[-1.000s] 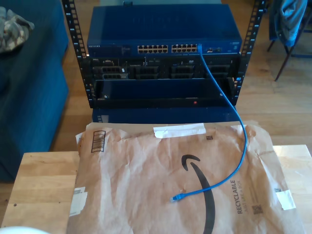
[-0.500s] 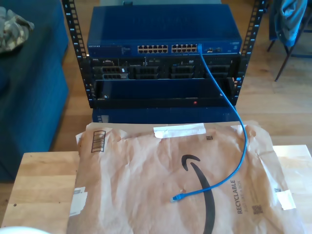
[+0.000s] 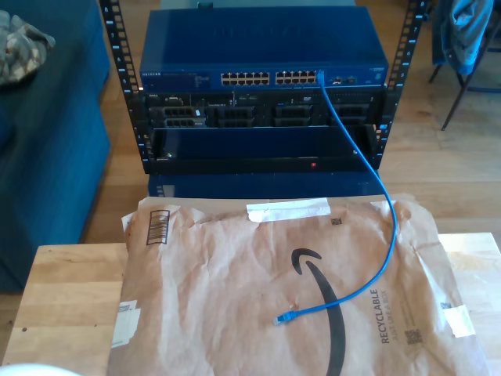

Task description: Grab the cable and plug it in

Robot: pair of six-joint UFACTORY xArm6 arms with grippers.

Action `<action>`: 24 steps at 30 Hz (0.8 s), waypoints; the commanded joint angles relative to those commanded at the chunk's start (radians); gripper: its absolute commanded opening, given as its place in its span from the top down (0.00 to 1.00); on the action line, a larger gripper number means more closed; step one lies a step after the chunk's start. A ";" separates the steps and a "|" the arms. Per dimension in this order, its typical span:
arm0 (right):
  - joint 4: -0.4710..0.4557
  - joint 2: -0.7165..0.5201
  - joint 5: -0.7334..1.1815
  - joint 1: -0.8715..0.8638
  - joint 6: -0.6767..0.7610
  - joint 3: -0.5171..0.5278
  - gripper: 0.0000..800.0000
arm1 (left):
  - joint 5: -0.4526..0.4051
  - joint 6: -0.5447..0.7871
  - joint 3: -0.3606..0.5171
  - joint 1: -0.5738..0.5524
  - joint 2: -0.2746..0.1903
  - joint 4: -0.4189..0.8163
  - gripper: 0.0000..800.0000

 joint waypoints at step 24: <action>0.002 -0.044 -0.301 -0.055 -0.057 0.255 0.00 | 0.000 0.000 0.000 0.002 0.000 0.000 0.00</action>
